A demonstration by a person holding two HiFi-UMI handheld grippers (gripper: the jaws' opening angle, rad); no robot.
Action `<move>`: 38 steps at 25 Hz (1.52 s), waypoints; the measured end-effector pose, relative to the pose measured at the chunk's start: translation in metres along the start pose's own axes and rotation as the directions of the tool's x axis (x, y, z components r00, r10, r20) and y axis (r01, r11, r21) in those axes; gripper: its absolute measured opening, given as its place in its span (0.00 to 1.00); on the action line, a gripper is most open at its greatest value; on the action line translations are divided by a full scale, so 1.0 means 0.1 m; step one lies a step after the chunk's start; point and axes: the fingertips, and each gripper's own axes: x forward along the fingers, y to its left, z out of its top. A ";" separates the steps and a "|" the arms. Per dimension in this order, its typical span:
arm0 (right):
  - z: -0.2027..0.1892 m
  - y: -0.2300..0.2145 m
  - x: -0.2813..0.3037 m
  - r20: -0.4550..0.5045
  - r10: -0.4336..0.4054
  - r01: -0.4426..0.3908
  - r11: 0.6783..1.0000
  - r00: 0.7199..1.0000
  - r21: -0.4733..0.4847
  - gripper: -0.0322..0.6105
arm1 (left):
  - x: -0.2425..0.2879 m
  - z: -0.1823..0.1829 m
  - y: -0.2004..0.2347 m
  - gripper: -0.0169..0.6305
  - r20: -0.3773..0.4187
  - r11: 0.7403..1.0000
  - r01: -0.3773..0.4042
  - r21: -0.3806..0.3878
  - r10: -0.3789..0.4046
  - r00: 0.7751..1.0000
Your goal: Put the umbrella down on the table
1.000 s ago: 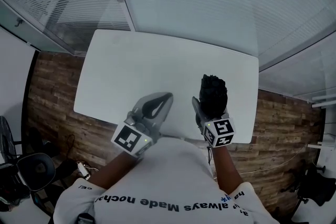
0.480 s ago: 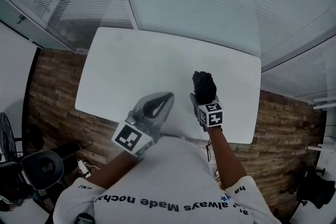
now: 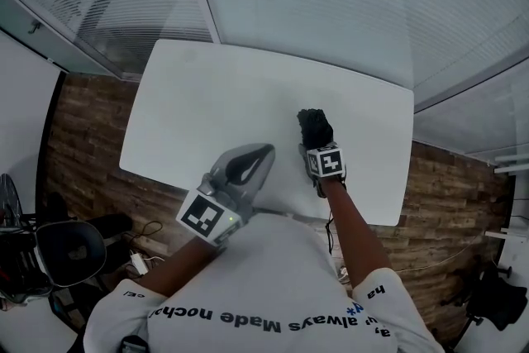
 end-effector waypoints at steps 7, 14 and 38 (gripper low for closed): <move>-0.13 -0.10 0.17 -0.129 -0.028 0.028 1.000 0.991 -0.004 0.41 | -0.06 0.00 -0.01 0.03 0.006 1.000 -0.004 0.002 0.004 1.000; -0.24 -0.16 0.28 -0.199 -0.035 0.040 0.999 0.979 0.018 0.41 | -0.12 0.01 -0.03 0.03 0.010 1.000 -0.014 -0.005 0.014 1.000; -0.41 -0.32 0.41 -0.249 -0.036 0.060 0.994 0.968 0.092 0.43 | -0.17 -0.04 0.13 0.03 -0.019 1.000 -0.028 -0.013 0.028 0.999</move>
